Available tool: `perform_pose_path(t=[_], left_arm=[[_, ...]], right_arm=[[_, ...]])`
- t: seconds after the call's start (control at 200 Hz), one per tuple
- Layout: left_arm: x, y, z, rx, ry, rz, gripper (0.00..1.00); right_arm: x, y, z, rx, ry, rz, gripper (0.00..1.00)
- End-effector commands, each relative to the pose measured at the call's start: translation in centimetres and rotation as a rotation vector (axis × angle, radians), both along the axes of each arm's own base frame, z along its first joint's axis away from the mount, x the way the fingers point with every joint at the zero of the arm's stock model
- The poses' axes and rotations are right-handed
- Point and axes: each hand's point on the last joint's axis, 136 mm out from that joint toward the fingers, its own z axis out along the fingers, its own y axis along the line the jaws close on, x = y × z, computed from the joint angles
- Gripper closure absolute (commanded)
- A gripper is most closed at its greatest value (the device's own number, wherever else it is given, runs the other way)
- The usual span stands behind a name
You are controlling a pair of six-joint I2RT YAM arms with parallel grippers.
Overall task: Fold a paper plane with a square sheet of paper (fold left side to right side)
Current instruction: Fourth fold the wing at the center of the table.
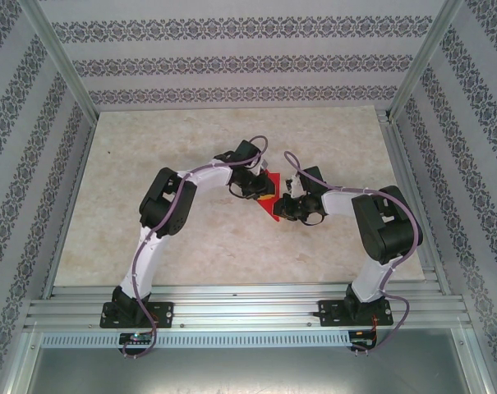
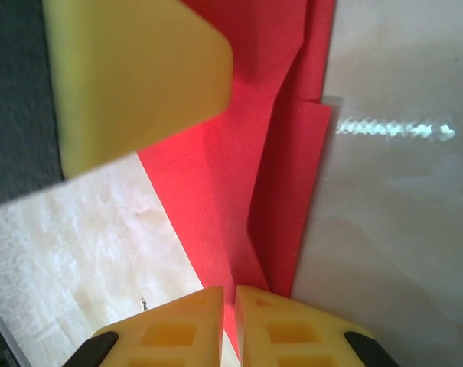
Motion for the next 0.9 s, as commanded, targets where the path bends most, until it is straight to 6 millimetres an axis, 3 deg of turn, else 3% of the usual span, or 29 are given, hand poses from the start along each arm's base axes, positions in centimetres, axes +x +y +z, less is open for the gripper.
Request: perform_pose_path(t=[0.0,0.564,0.674,0.764,0.894], left_arm=[[3.4,2.6,-1.8,0.077,-0.056,0.056,0.79],[10.8,7.1,-2.0,0.086,-0.122,0.129,0.77],[12.7,7.9,0.3,0.069,-0.174,0.131,0.74],[13.6,8.4,3.3,0.051,-0.235,0.124,0.73],[12.5,8.8,8.0,0.036,-0.319,0.097,0.73]], right_arm=[[-5.6,-2.8,-4.4,-0.167,0.216,0.01,0.87],[-6.0,-3.0,-4.7,-0.197,0.23,0.013,0.89],[-5.8,-2.9,-4.5,-0.193,0.225,0.012,0.89],[-5.6,-2.8,-4.4,-0.193,0.217,0.012,0.89],[-5.3,-2.8,-4.3,-0.186,0.213,0.009,0.89]])
